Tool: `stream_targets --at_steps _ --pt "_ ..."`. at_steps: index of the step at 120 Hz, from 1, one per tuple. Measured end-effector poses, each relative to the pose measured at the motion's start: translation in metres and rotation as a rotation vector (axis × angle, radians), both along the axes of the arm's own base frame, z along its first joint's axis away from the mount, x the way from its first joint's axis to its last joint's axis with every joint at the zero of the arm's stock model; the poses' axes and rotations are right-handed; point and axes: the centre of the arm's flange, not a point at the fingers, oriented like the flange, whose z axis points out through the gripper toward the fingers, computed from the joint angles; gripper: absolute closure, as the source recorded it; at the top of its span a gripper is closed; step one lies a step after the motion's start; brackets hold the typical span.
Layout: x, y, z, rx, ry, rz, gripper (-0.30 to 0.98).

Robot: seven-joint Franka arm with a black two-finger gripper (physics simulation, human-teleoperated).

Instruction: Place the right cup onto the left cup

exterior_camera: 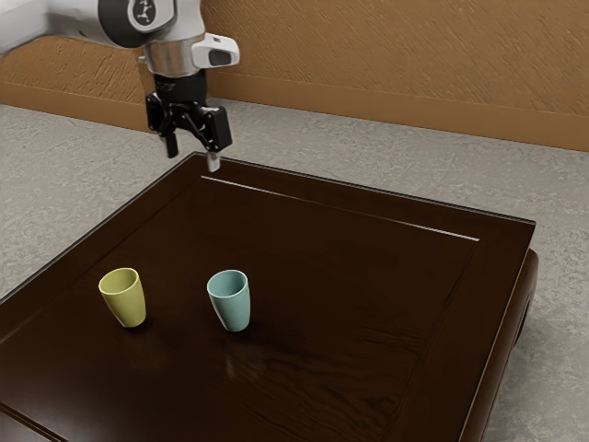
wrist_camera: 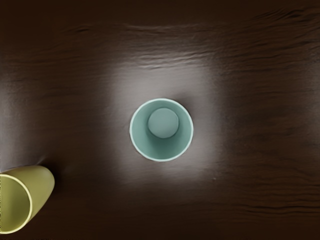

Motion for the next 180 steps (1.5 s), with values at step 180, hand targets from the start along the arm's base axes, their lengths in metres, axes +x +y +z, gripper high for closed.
stream_targets --at_steps 180 --pt "0.054 -0.025 -0.300 -0.035 0.111 0.238 0.26"
